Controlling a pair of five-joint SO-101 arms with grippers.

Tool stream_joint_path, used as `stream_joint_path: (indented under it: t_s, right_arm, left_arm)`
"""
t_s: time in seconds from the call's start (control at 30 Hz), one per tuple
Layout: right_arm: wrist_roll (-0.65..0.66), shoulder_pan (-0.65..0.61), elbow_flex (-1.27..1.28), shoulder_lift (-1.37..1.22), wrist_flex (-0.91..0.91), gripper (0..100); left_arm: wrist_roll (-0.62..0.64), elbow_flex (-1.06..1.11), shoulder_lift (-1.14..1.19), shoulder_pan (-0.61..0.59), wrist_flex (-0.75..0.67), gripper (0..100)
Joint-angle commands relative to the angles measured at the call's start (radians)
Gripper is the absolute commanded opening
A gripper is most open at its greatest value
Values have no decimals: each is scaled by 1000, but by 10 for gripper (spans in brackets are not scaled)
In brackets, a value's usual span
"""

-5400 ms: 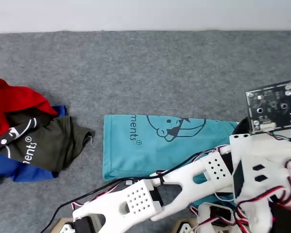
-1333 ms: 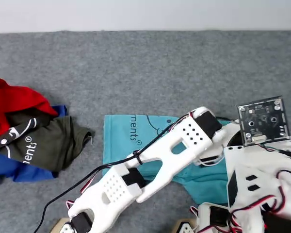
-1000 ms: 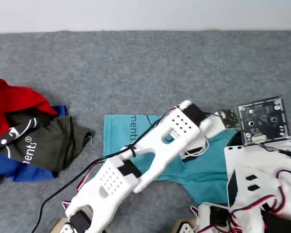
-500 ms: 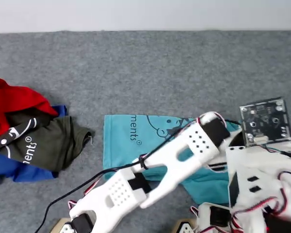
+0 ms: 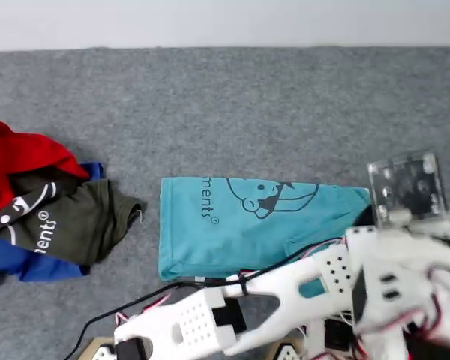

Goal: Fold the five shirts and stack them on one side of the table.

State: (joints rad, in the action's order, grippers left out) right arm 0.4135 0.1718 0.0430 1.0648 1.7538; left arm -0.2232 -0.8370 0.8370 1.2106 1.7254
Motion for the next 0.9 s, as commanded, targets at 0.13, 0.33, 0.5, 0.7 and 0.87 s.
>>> stream_joint_path:
  t_s: [0.13, 0.33, 0.5, 0.7, 0.87]
  right_arm:
    - [-8, 1, -3, -13, 33, 11]
    - [-9, -5, -3, -18, 24, 11]
    - [-9, -5, -3, -18, -12, 11]
    - [-9, -5, -3, -18, -30, 12]
    - [-9, -4, -3, -16, -27, 12]
  left_arm:
    - [25, 12, -5, 51, -17, 156]
    - [23, 2, 112, 17, -17, 156]
    - [23, -62, 150, 6, -9, 156]
    - [25, -59, 150, 6, -11, 195]
    - [23, -70, 144, 8, -15, 110]
